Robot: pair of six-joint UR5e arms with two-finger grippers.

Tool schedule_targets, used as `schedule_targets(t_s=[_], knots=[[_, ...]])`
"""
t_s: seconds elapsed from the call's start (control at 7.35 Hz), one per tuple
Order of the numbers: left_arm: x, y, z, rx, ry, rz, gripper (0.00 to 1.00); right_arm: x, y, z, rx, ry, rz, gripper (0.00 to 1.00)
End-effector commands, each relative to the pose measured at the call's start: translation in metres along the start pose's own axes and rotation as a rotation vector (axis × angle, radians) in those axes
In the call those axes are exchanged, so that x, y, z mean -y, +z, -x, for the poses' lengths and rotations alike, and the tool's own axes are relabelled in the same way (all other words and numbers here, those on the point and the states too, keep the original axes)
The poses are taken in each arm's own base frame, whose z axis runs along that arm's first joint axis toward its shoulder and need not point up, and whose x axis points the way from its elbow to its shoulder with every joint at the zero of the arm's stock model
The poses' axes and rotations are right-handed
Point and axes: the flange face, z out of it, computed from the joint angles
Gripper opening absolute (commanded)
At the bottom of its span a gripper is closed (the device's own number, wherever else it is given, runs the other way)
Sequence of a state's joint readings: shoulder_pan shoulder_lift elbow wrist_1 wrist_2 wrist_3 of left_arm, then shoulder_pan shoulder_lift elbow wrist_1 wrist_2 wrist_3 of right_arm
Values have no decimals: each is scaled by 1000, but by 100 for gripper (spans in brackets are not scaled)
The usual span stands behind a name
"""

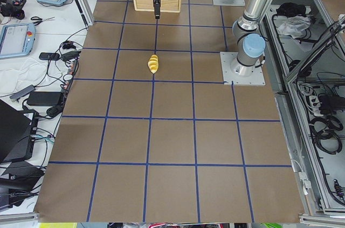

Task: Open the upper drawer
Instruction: 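Move the left gripper across toward the black drawer handle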

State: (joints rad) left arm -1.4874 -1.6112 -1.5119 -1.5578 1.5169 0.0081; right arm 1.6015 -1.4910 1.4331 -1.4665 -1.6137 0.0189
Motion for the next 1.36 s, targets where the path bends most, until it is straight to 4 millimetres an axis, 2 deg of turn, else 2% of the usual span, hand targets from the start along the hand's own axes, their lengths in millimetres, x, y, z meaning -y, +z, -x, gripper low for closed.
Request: schedule_targets(t_s=[0.0,0.27,0.54,0.82,1.22], knots=[[5,11,-50,-16,23,-47,100,0,0,0,0,0,0,100],[8,26,-92,-50,3,-78,100,0,0,-1,0,1,0,100],[6,41,-147,-114,18,-114,100,0,0,0,0,0,0,100],[9,60,-178,-162,33,-130,100,0,0,-1,0,3,0,100],[2,83,-230,-220,41,-137,100,0,0,0,0,0,0,100]])
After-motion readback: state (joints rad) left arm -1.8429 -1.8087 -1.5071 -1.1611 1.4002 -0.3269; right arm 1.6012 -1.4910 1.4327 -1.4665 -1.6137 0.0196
